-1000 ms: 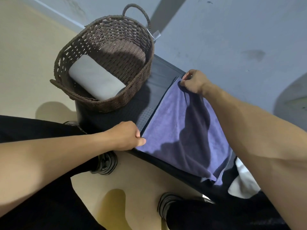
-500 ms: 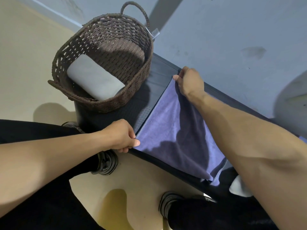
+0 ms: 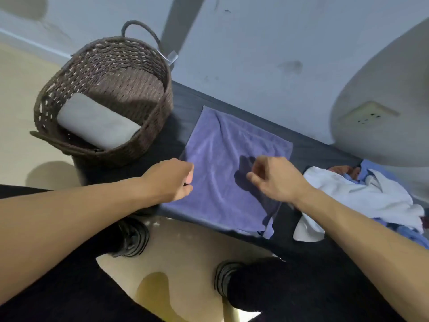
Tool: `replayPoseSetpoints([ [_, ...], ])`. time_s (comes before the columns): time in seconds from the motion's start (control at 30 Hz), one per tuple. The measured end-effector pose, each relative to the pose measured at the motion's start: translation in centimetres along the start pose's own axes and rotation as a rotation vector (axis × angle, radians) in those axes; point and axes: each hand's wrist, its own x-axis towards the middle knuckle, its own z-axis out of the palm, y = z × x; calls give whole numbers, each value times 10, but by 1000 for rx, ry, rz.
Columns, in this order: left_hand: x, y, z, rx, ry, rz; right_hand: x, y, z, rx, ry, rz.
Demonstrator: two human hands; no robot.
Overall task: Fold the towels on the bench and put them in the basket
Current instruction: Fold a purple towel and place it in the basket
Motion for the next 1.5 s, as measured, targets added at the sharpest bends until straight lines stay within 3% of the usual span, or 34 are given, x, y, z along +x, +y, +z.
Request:
replayPoseSetpoints([
  [0.1,0,6,12,73,-110,38,-52,19,18,-24,-296,252],
  [0.17,-2,5,22,121,-149,41,-78,25,38,41,-357,330],
  [0.37,-1,10,27,152,-124,12,-122,22,105,283,-5,406],
  [0.63,6,22,22,156,-211,-84,-128,45,77,764,294,345],
  [0.77,5,19,18,123,-211,-86,-129,64,57,726,158,168],
  [0.9,7,18,19,154,-216,-76,-130,73,66,320,-129,179],
  [1.0,9,18,20,192,-225,-66,-128,67,75,290,-308,194],
  [1.2,10,15,19,235,-3,9,-117,52,80,154,-202,224],
  [1.4,25,27,-6,135,-396,-212,-110,61,64,521,-420,456],
  [1.47,38,37,-25,156,-400,-201,-107,65,59,574,-497,470],
  [1.5,47,44,-31,219,-310,-134,-105,67,58,586,-524,466],
])
